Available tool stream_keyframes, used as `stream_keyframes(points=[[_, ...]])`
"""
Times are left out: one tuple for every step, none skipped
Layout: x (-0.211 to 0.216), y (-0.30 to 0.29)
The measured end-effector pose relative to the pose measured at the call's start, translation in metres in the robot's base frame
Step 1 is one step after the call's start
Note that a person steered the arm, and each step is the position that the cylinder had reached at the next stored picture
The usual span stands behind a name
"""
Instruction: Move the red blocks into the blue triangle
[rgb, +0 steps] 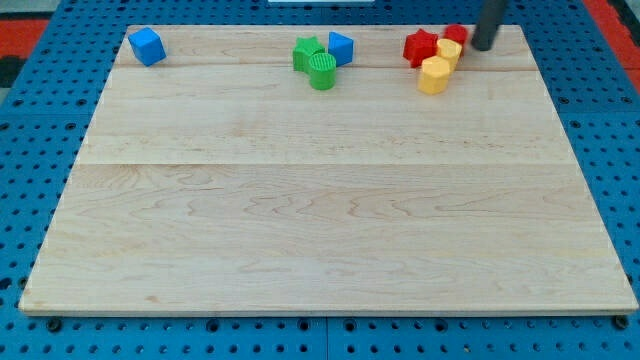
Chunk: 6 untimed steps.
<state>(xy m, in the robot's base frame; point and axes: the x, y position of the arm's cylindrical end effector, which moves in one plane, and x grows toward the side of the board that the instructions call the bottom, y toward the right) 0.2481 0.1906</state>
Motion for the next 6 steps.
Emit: stream_keyframes(points=[[0.030, -0.043], [0.030, 0.003], [0.003, 0.070], [-0.050, 0.055], [-0.048, -0.001], [0.002, -0.025]])
